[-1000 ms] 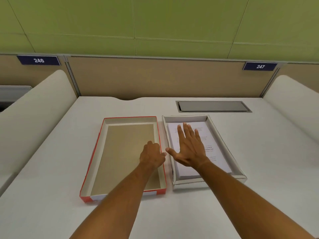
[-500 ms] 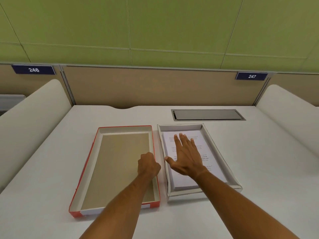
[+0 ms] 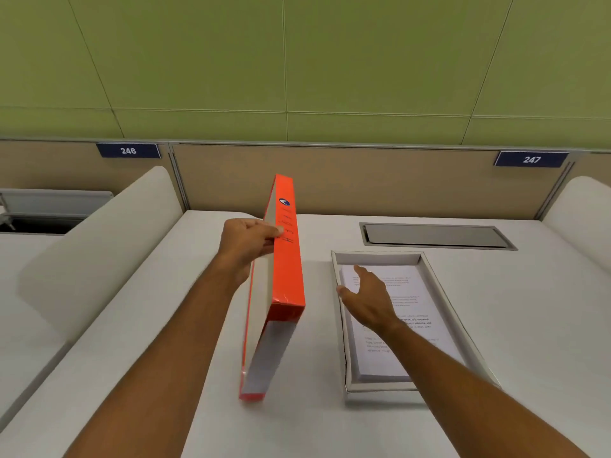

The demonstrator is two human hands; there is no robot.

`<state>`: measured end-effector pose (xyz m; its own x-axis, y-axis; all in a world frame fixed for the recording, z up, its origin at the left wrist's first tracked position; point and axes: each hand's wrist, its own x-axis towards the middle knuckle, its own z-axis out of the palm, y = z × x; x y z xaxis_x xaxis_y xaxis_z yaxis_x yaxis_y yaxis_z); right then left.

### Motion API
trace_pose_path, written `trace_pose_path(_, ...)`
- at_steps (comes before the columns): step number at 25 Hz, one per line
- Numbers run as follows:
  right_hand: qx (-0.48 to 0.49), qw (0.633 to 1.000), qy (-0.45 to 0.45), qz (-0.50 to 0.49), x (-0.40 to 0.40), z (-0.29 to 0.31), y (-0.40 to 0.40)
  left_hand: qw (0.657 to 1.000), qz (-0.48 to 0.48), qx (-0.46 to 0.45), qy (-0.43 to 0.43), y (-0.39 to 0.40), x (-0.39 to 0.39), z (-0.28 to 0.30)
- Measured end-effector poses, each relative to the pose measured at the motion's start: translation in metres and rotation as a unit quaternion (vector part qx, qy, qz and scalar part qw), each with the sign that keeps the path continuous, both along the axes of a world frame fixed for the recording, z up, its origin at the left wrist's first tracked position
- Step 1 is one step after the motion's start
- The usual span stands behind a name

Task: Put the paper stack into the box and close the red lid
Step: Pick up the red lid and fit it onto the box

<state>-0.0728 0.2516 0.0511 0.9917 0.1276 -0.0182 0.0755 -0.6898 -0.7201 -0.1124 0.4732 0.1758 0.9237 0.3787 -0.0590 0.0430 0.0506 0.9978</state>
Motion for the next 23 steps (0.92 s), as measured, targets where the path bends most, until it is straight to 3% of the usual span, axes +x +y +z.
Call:
trace_pose_path(3,0.152,0.98,0.119,-0.054,0.004,0.0,0.007,0.988,-0.022,-0.154,-0.022,0.021,-0.018,0.024)
trace_pose_path(5,0.254,0.935,0.238,-0.063,-0.003,-0.004,0.01,0.969,-0.077,-0.234,-0.012,0.031,-0.031,0.033)
trace_pose_path(7,0.352,0.873,0.336,-0.047,-0.013,-0.011,0.014,0.96,-0.115,-0.255,0.004,0.04,-0.039,0.036)
trace_pose_path(10,0.47,0.804,0.36,-0.047,-0.013,-0.016,0.016,0.959,-0.121,-0.255,0.034,0.052,-0.042,0.024)
trace_pose_path(14,0.488,0.808,0.325,-0.066,-0.002,-0.008,-0.005,0.96,-0.095,-0.248,0.089,0.071,-0.04,-0.007)
trace_pose_path(18,0.487,0.819,0.291,-0.089,0.006,-0.001,-0.042,0.982,-0.087,-0.135,0.1,0.082,-0.027,-0.039)
trace_pose_path(23,0.456,0.844,0.252,-0.126,0.014,0.008,-0.089,0.978,-0.128,-0.049,0.155,0.051,-0.003,-0.064)
